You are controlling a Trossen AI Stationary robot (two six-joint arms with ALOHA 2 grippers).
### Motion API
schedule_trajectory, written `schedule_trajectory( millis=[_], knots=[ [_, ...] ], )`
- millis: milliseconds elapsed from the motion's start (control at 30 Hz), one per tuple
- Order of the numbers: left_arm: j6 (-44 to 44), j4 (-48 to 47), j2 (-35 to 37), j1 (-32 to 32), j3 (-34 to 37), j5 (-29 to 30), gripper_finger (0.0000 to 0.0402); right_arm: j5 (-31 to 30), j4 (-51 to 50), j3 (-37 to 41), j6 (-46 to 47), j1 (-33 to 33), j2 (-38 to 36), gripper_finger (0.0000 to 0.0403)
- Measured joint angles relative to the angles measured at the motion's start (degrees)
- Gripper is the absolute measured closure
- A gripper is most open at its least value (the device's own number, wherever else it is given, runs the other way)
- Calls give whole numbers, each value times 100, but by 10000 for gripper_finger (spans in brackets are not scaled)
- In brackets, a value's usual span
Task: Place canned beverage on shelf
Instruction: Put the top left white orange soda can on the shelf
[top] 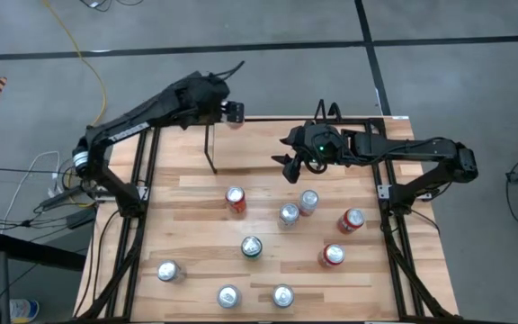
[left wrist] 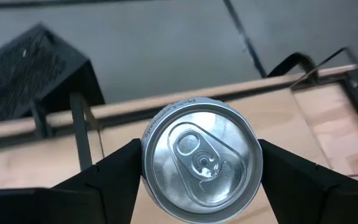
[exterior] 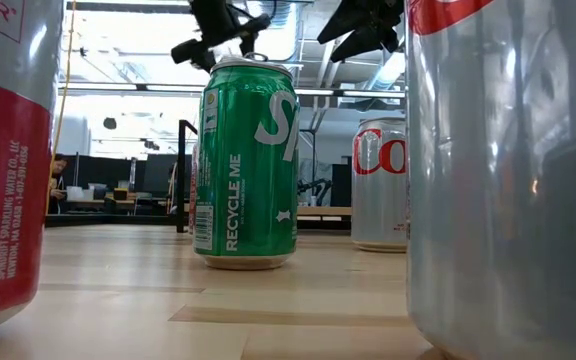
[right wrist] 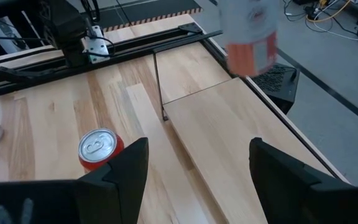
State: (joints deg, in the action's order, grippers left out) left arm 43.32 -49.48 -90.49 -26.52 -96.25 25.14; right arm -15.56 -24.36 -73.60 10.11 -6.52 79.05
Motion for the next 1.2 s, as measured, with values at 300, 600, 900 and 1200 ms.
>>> schedule_trajectory(
  millis=[300, 600, 900, 1200],
  knots=[
    [747, -226, -452, -27, -8, 257, 134, -132, 0, 0, -9, -7, 0, 145],
    [1218, -292, -559, -58, -15, 828, 134, -132, 2, 0, -7, -35, 0, 145],
    [1571, -335, -679, -180, -6, 827, 134, -132, 2, 0, -4, -37, 0, 145],
    [1938, -390, -912, -243, -4, 616, 134, -132, 2, 0, -7, -39, 0, 145]
  ],
)
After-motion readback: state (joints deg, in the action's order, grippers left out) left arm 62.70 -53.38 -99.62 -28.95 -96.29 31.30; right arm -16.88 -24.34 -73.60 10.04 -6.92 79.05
